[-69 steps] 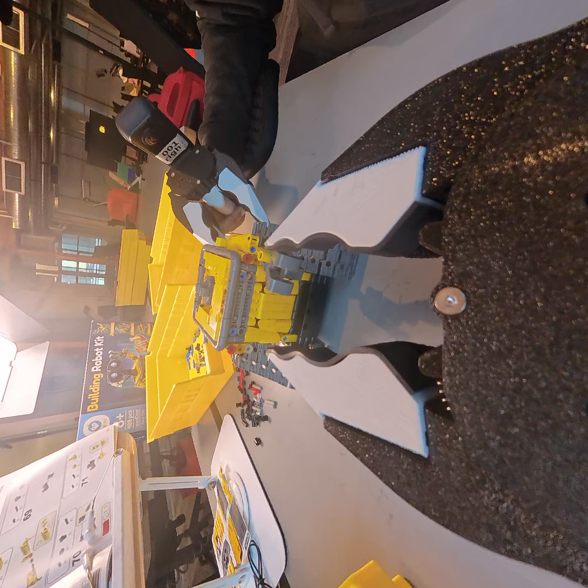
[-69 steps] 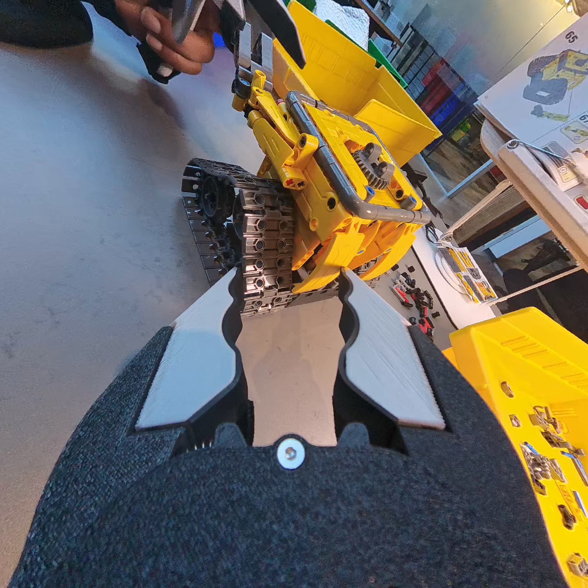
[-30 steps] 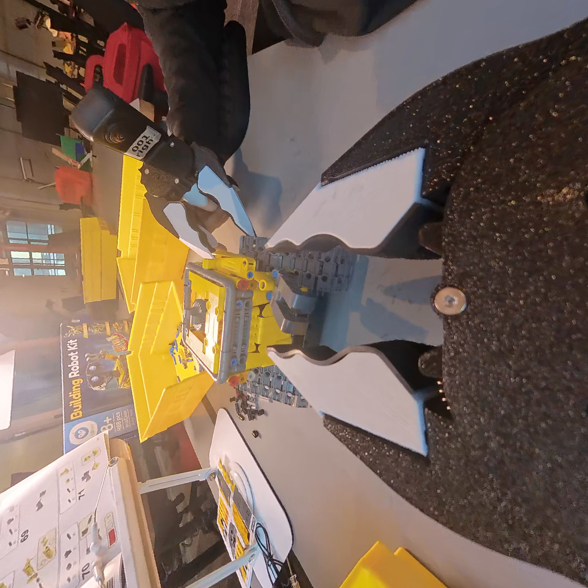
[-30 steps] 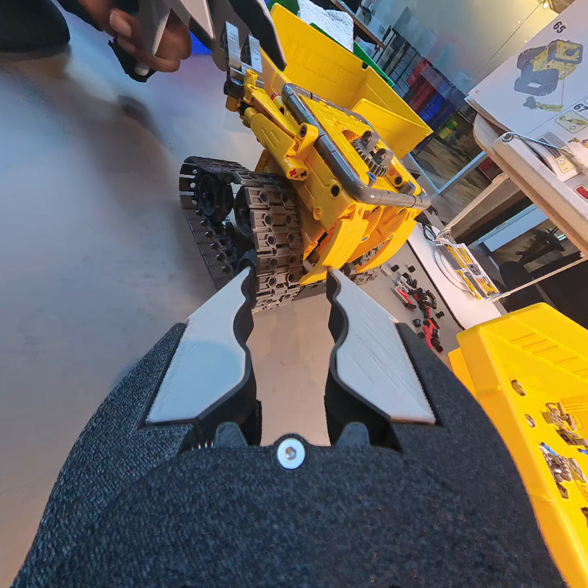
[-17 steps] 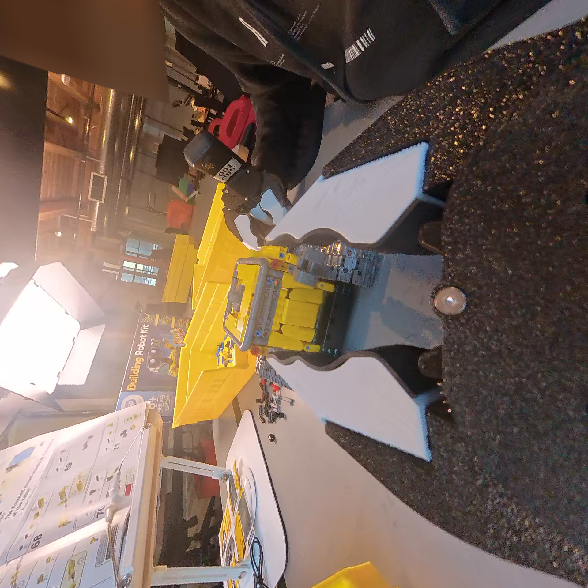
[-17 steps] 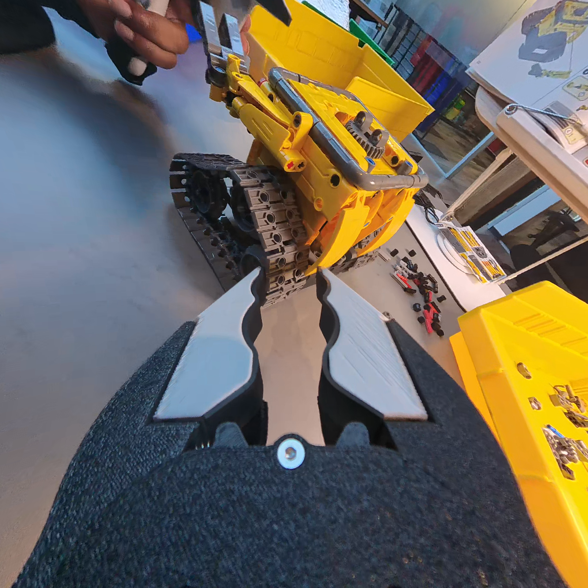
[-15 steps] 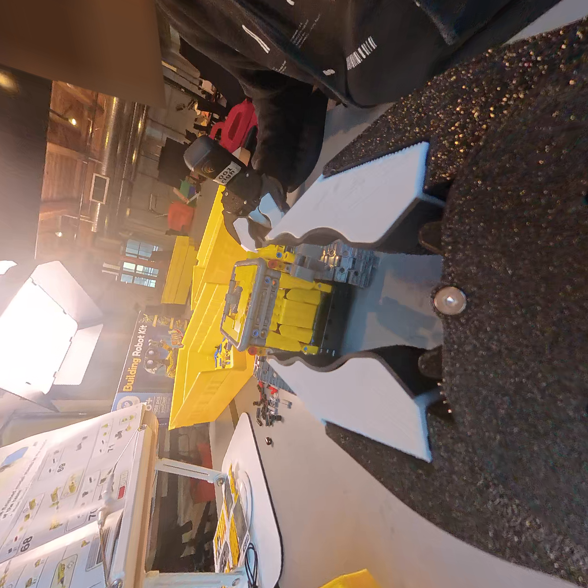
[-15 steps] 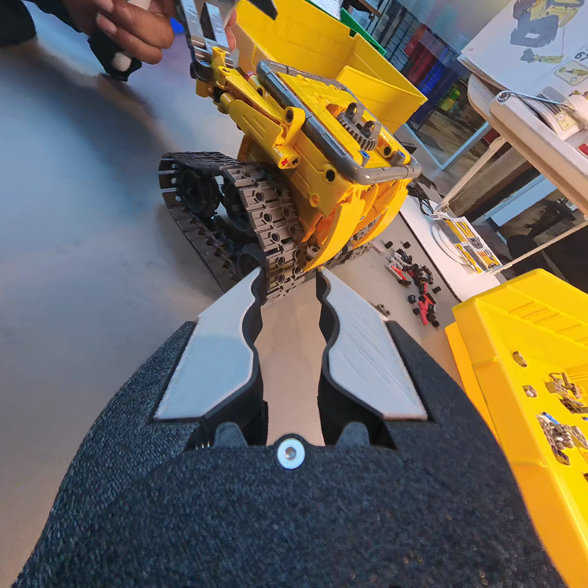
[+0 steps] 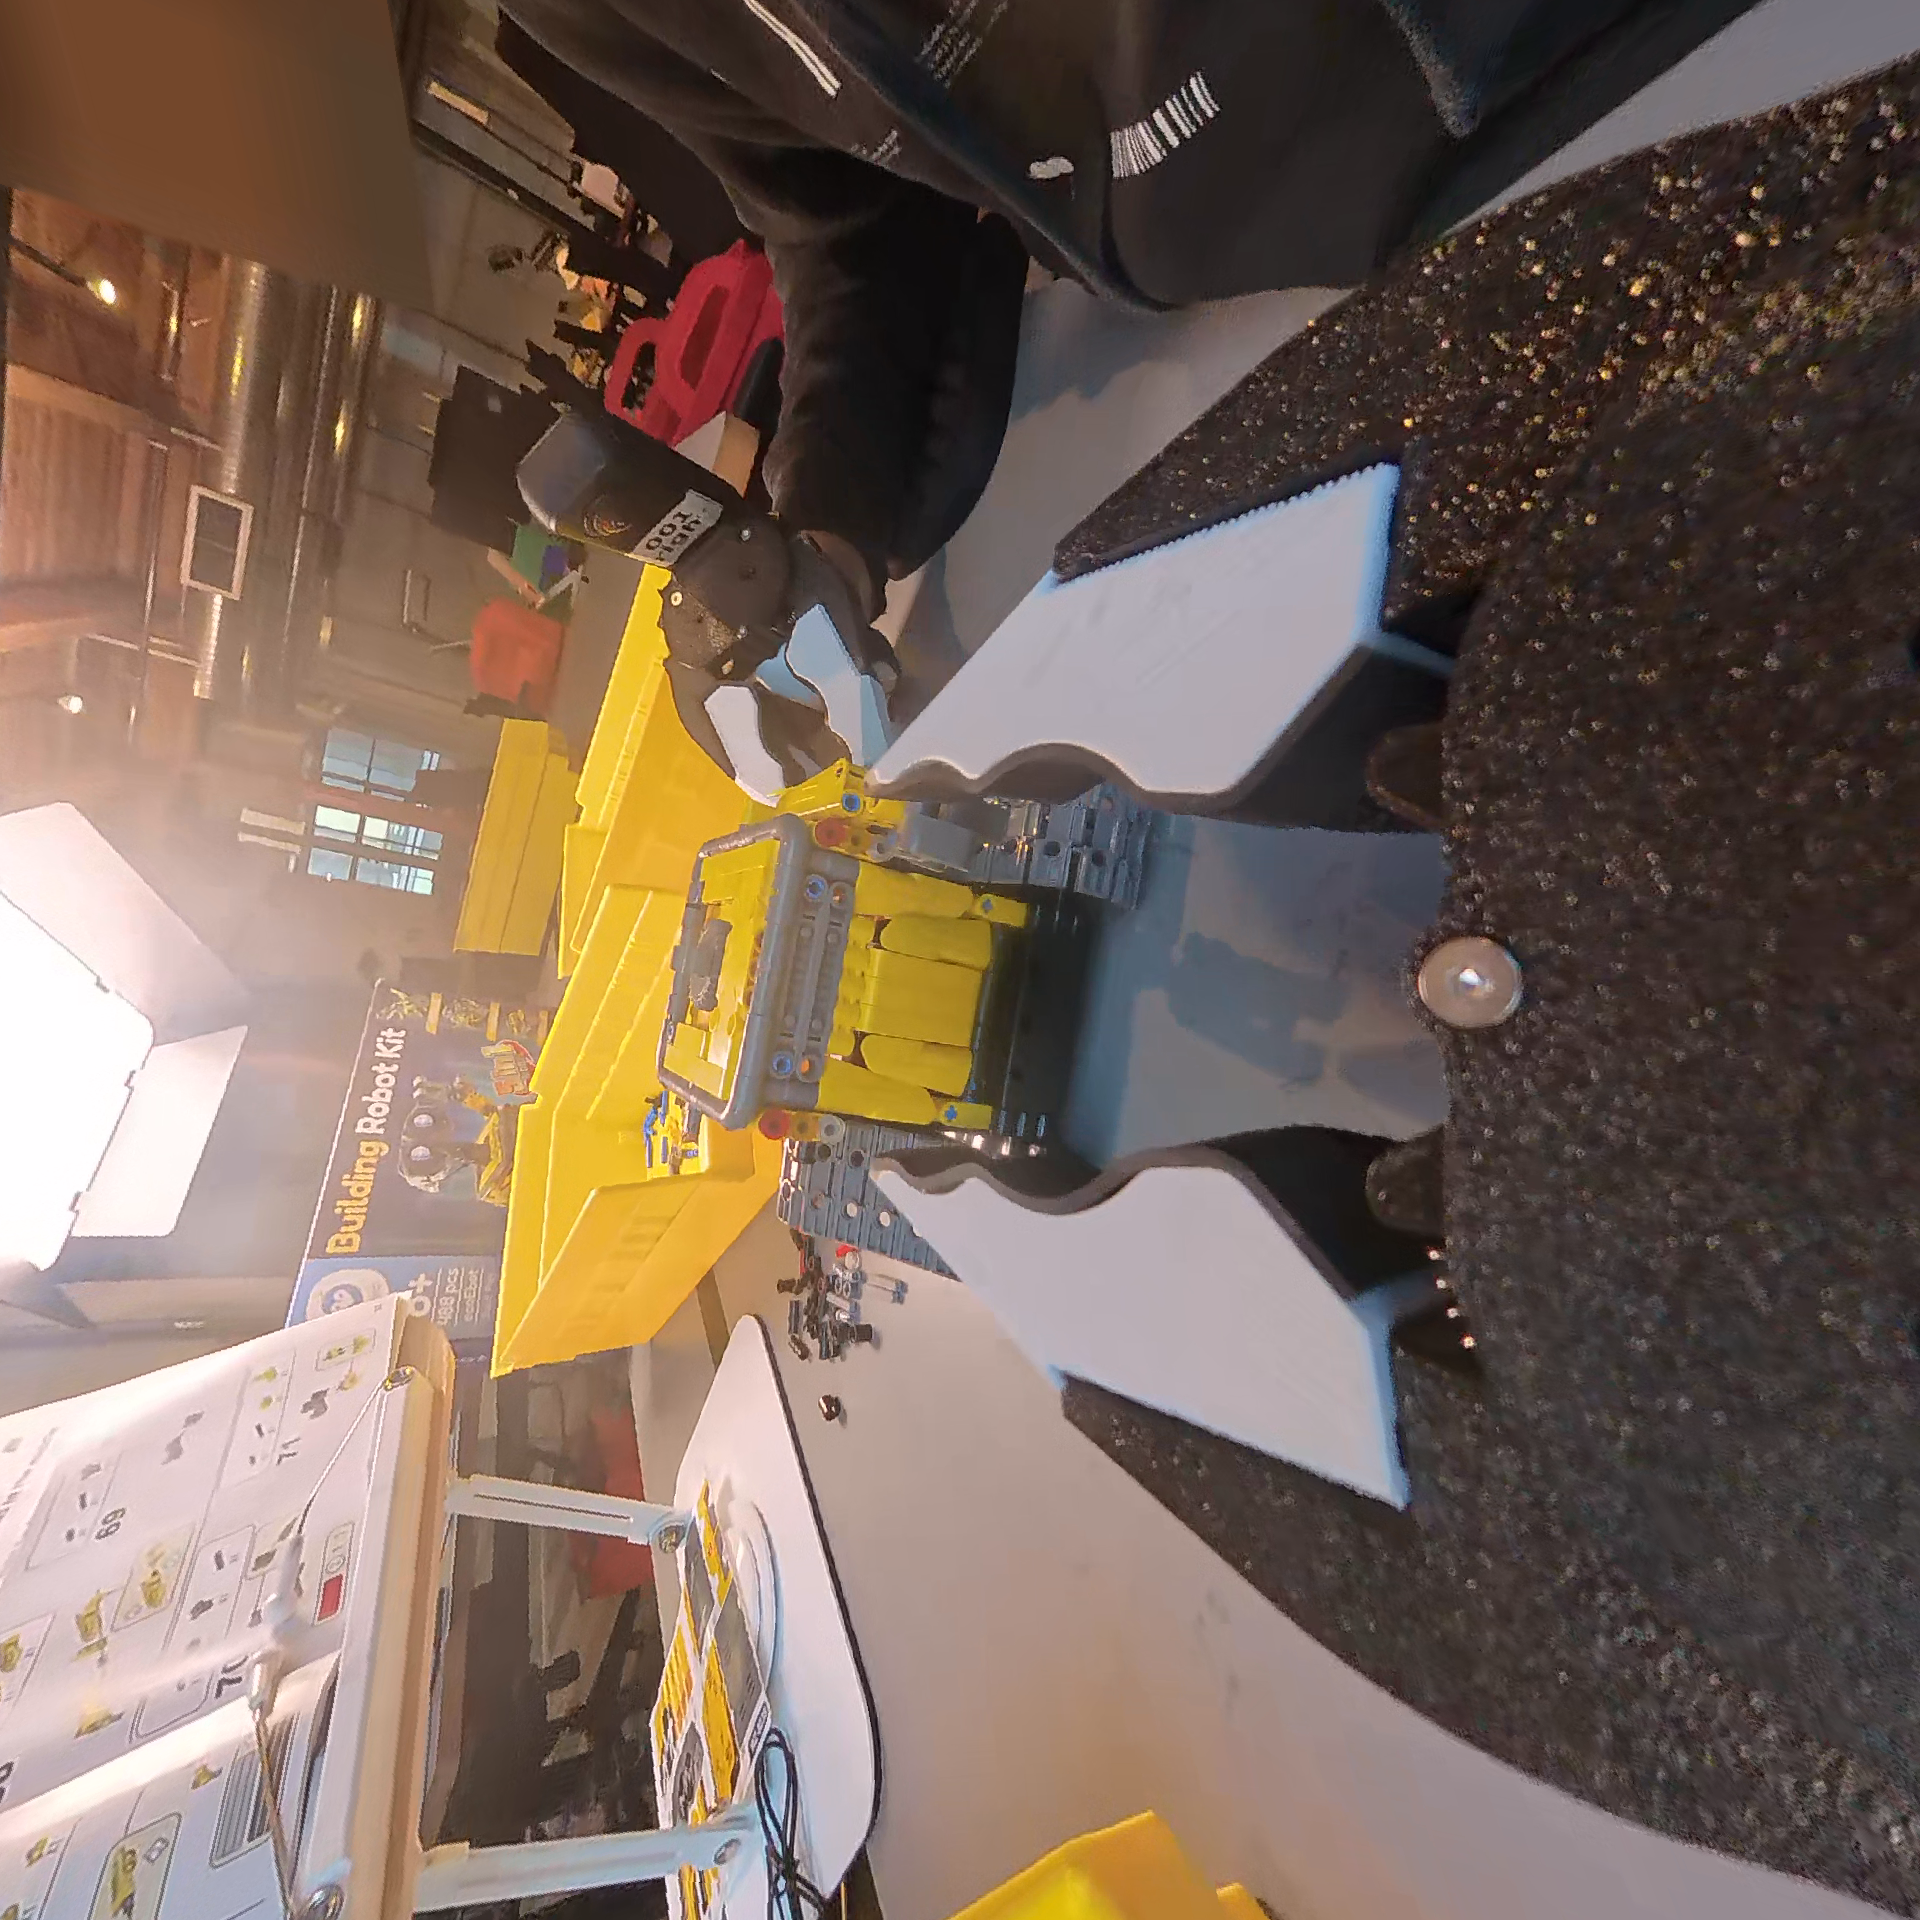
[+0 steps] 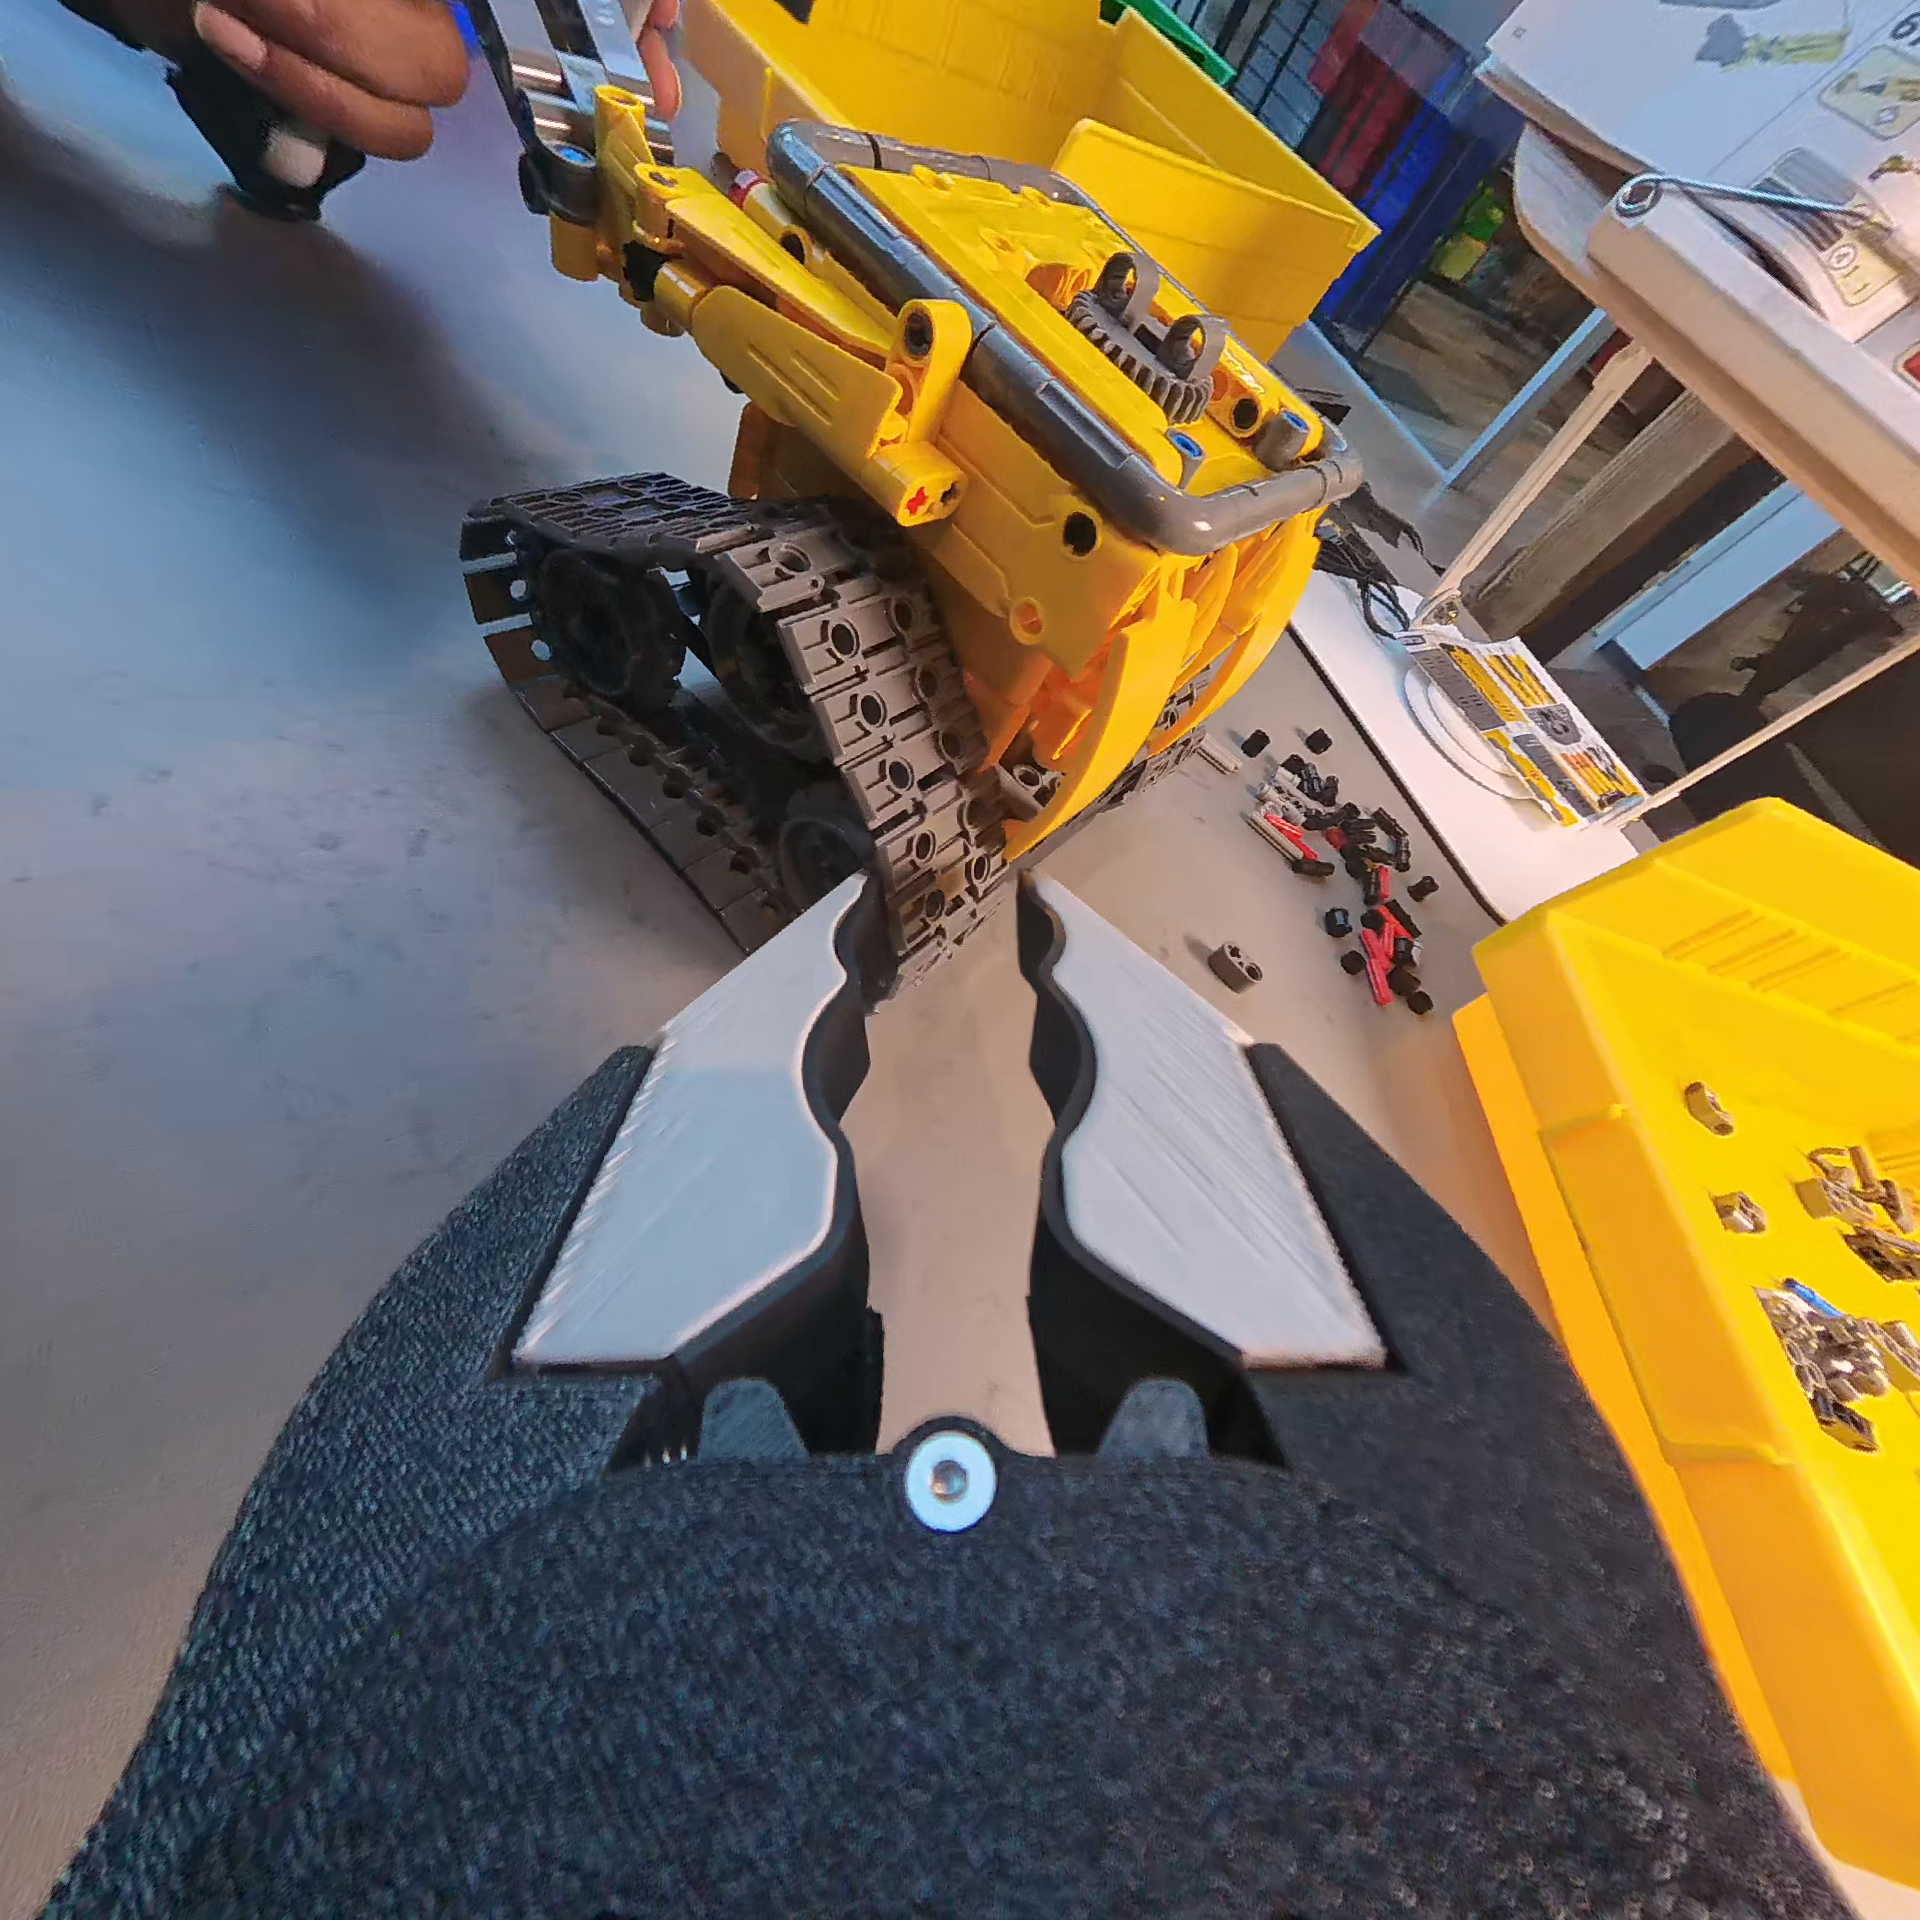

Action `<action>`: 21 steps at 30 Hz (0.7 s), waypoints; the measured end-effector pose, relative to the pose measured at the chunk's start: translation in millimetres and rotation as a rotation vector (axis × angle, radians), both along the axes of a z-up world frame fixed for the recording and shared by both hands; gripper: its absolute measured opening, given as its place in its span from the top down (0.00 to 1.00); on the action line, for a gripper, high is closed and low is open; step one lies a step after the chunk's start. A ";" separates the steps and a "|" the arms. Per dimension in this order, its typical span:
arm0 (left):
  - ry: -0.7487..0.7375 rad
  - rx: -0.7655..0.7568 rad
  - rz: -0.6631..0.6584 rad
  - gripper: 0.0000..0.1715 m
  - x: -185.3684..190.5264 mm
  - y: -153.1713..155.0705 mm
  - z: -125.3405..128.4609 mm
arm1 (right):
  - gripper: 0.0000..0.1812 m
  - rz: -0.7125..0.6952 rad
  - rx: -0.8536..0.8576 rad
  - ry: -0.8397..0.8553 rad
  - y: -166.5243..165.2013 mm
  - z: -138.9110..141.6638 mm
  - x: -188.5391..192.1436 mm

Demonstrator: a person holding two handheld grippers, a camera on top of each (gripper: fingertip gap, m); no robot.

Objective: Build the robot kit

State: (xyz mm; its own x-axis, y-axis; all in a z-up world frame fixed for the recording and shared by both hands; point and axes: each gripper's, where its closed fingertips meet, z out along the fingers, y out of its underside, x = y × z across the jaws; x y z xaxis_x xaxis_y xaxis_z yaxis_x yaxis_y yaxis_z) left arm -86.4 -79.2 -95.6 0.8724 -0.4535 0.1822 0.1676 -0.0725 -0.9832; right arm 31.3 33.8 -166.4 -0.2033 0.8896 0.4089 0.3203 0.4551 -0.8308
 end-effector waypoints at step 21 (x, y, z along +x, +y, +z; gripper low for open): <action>-0.107 0.044 0.075 0.66 -20.1 -3.0 15.9 | 0.90 0.157 0.037 -0.041 -22.5 -8.2 -4.9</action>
